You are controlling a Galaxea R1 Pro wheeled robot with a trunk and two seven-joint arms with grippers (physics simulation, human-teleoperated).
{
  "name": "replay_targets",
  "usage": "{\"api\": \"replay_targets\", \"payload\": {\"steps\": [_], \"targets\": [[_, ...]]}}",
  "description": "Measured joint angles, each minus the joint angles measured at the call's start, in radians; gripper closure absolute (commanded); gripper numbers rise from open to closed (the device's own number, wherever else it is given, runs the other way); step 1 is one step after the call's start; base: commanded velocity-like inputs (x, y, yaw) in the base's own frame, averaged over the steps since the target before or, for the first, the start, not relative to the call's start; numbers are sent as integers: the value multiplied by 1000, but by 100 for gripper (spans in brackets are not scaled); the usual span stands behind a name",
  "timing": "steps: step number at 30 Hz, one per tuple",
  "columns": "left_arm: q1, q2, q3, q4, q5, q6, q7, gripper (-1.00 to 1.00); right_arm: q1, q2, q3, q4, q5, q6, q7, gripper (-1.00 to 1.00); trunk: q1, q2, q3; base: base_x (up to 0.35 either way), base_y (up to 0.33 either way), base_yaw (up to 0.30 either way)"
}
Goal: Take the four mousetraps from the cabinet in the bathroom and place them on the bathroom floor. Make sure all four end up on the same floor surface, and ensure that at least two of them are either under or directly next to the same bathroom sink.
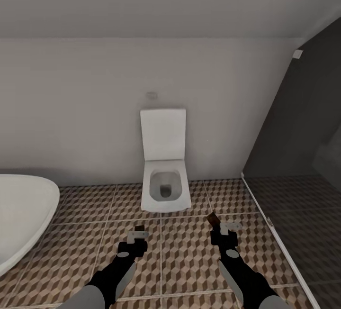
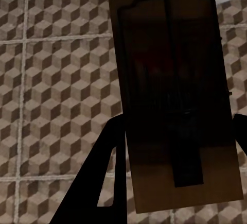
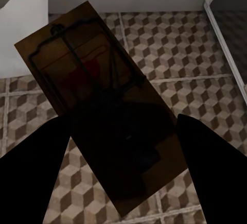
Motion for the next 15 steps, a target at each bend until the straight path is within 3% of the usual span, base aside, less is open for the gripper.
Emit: {"api": "replay_targets", "payload": {"steps": [15], "targets": [[0,0,0,-1,0,0,0,100,0,-1,0,0,1,0,0,100,58,-105,-47,0,0,0]]}}
